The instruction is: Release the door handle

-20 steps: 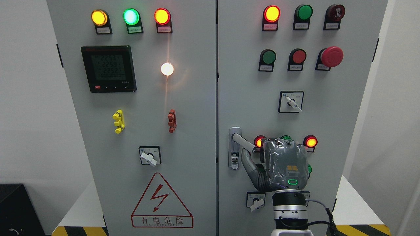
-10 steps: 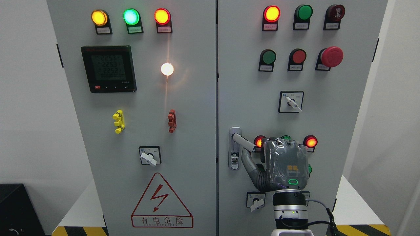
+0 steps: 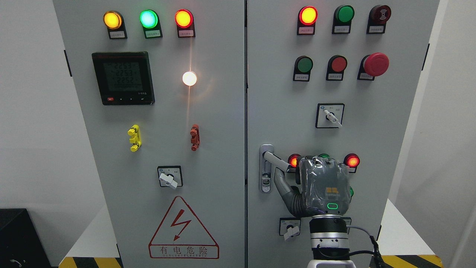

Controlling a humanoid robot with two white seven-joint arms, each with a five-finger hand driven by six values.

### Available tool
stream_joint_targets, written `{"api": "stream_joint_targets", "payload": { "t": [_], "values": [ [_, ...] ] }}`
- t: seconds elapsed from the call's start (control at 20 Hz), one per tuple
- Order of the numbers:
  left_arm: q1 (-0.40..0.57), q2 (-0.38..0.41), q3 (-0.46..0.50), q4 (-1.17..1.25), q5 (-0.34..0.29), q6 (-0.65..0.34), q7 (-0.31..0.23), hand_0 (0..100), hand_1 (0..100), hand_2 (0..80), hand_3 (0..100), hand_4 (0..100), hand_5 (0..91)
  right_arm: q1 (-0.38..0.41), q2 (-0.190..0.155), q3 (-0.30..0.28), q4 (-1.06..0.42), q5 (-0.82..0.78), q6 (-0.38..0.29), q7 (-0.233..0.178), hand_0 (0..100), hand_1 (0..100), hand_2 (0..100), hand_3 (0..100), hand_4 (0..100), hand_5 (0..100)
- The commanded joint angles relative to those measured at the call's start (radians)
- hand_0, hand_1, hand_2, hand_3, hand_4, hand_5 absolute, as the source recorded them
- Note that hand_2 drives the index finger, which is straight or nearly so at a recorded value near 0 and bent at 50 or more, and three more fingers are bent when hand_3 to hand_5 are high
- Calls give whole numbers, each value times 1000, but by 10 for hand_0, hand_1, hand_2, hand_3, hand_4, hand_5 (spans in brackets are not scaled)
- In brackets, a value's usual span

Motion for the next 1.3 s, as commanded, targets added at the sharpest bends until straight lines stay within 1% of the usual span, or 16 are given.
{"api": "stream_joint_targets", "payload": {
  "t": [0.0, 1.25],
  "values": [
    [-28, 0, 0, 29, 0, 0, 0, 120, 556, 0, 0, 0, 0, -2, 0, -2, 0, 1, 0, 0, 478, 328, 888, 1000, 1000, 1000],
    [-26, 0, 0, 29, 0, 0, 0, 120, 556, 0, 0, 0, 0, -7, 0, -9, 0, -1, 2, -2, 469, 328, 888, 1000, 1000, 1000]
  ]
}}
